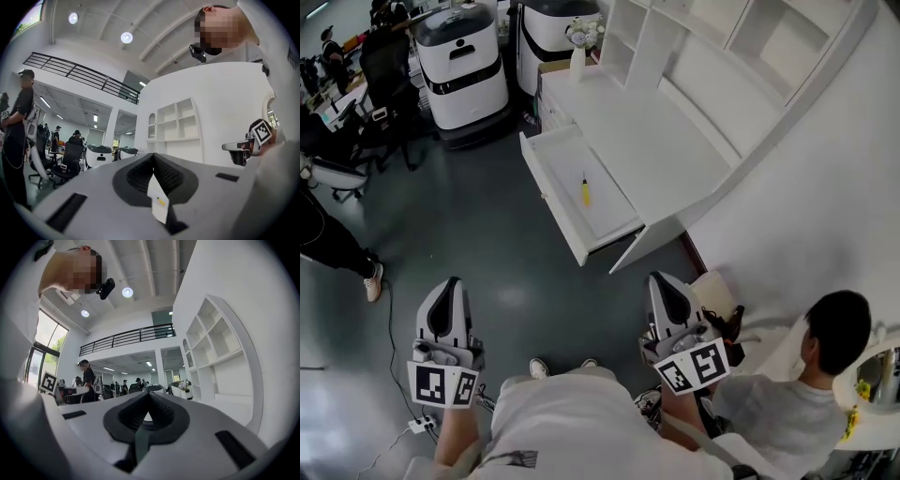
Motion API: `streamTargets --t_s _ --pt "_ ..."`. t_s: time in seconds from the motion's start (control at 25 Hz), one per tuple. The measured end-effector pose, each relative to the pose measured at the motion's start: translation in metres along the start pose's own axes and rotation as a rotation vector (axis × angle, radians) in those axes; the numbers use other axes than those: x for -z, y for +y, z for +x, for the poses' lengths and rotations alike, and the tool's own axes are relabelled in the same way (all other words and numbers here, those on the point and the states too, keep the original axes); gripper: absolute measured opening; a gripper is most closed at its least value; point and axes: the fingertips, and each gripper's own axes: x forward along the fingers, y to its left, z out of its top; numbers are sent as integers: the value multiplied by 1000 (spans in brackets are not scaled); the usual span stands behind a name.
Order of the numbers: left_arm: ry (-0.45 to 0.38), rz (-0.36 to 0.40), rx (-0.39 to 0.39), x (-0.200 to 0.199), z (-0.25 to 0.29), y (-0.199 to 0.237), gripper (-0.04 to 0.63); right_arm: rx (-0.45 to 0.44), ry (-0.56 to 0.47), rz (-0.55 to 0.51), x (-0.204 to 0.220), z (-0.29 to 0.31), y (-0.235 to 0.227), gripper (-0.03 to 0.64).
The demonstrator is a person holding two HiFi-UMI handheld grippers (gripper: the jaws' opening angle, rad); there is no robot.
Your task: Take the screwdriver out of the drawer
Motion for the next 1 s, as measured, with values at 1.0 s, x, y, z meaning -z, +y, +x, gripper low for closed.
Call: streamTargets --t_s 1.0 --pt "68 -43 11 50 67 -61 15 -121 149 166 78 22 -49 272"
